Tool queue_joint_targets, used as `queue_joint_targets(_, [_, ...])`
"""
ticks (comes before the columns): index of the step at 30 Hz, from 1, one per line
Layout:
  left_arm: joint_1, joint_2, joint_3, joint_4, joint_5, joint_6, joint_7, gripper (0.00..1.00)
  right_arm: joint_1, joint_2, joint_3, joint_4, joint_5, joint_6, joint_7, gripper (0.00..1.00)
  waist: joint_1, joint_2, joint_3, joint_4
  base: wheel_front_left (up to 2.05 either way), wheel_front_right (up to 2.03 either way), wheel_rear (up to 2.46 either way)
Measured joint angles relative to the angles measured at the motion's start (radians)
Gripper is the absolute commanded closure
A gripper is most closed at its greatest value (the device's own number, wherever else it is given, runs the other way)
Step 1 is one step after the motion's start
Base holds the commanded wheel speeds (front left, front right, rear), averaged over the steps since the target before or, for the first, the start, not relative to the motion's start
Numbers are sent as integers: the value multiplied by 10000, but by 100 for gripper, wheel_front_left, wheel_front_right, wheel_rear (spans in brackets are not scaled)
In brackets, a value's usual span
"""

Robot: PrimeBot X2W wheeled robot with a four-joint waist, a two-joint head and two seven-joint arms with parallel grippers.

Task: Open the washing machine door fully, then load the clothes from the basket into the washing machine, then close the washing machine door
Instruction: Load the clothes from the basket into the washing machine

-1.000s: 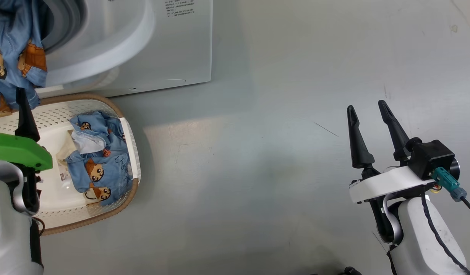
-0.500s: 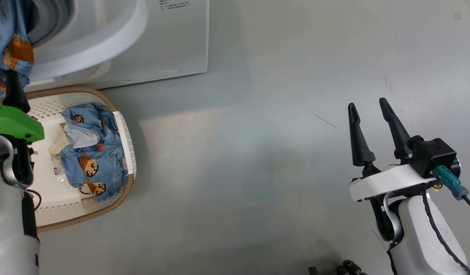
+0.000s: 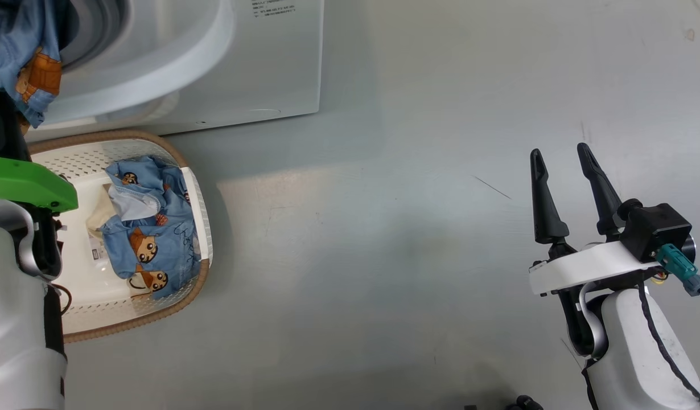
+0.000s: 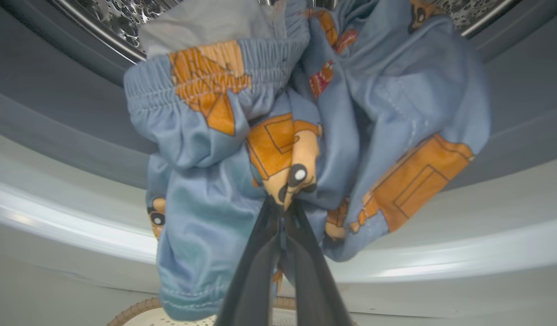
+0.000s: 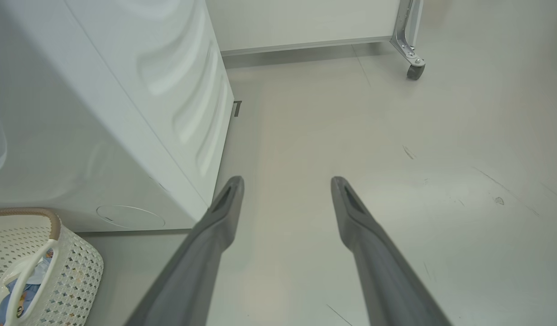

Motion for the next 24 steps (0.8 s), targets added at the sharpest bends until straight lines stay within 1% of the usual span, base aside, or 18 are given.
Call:
queue_joint_targets(5, [-1, 79, -150, -121, 157, -44, -247, 100, 0, -4, 23, 25, -2, 0, 0, 0, 0, 0, -182, 215, 0, 0, 0])
queue_joint_targets(12, [-430, 454, -194, -384, 318, -73, -334, 100, 0, 0, 117, 61, -2, 0, 0, 0, 0, 0, -274, 285, 0, 0, 0])
queue_joint_targets(15, [-788, 585, -240, -499, 353, -73, -334, 100, 0, -4, 186, 63, 0, 0, 0, 0, -1, 0, -279, 259, 0, 0, 0])
queue_joint_targets(19, [-1229, 941, -249, -606, 430, -73, -290, 100, -2, 10, 326, 69, 4, 0, 0, 0, 0, 0, -224, 142, 0, 0, 0])
queue_joint_targets(24, [-1821, 1045, -401, -616, 441, -75, 31, 100, -32, 10, 355, 67, 23, 0, 0, 0, 0, 0, -87, -21, 0, 0, 0])
